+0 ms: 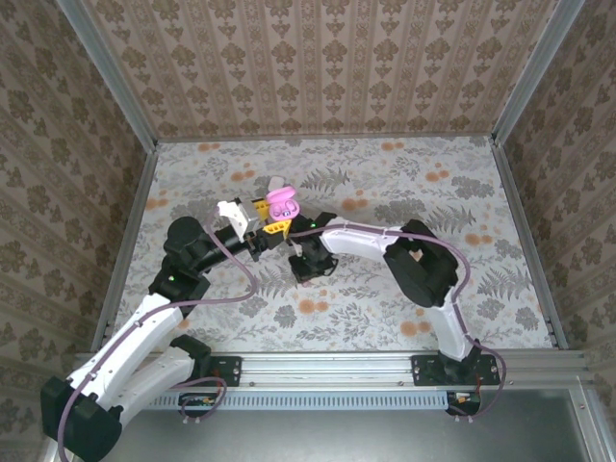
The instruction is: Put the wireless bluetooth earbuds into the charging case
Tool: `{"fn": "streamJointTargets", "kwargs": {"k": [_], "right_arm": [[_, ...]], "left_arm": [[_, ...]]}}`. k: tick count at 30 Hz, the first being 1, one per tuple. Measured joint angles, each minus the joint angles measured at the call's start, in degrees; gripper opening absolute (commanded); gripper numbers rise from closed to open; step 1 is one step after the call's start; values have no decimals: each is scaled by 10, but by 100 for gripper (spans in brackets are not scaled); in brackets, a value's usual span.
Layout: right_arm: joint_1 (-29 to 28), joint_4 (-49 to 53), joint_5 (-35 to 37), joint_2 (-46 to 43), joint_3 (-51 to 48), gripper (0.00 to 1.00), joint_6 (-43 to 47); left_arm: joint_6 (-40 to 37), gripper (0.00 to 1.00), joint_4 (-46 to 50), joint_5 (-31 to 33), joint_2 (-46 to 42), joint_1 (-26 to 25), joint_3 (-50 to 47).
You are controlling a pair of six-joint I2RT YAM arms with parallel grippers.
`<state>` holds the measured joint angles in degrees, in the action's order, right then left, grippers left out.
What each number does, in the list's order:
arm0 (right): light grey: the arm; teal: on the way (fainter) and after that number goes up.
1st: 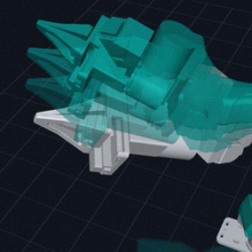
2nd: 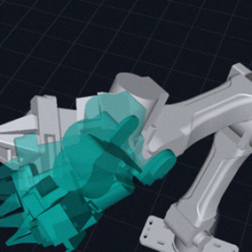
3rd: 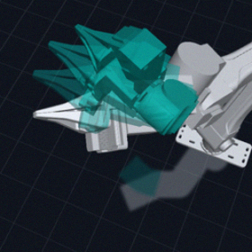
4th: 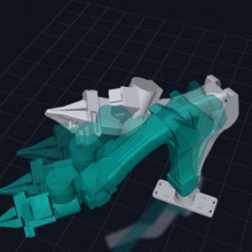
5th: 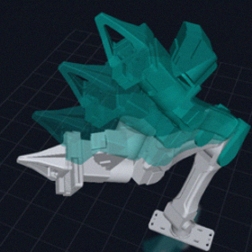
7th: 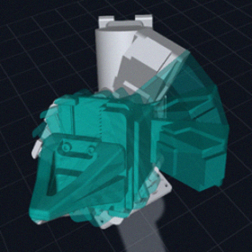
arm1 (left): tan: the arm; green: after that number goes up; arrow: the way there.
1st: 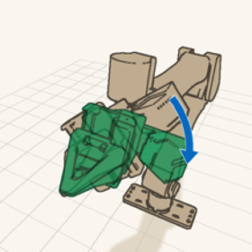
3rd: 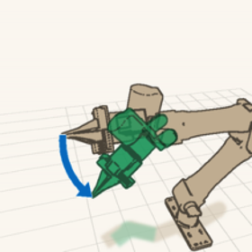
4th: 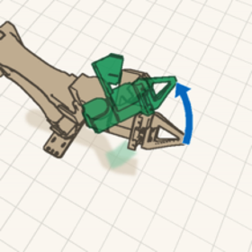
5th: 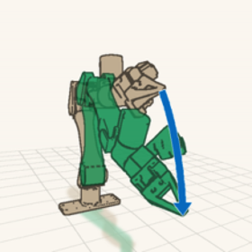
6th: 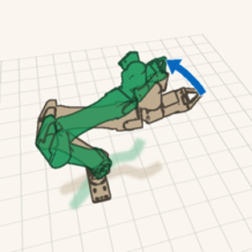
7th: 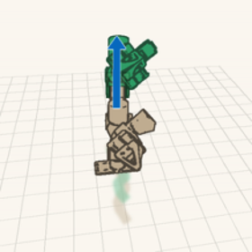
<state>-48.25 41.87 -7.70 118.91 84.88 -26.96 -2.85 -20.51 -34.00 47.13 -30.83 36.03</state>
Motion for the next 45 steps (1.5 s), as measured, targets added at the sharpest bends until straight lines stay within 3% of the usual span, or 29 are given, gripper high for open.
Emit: {"fn": "streamJointTargets", "kwargs": {"k": [7, 14, 22, 25, 28, 34, 45], "right_arm": [[17, -5, 27, -133, -184, 24, -91], [45, -30, 29, -205, -276, 30, -157], [66, -29, 50, -282, -292, 33, -104], [72, -39, 43, -304, -296, 39, -63], [73, -61, 18, -307, -308, 43, -17], [74, -86, -27, -263, -306, 44, 41], [76, -89, -65, -215, -296, 39, 58]], "left_arm": [[0, 41, -1, 0, 15, -10, 0], [0, 41, -5, -2, 46, -18, 2], [0, 41, -19, -5, 58, -22, 9], [0, 41, -22, -5, 58, -22, 9], [0, 41, -22, -4, 59, -25, 9], [0, 41, -22, -4, 70, -31, 15], [-2, 41, -22, -3, 71, -37, 19]]}}
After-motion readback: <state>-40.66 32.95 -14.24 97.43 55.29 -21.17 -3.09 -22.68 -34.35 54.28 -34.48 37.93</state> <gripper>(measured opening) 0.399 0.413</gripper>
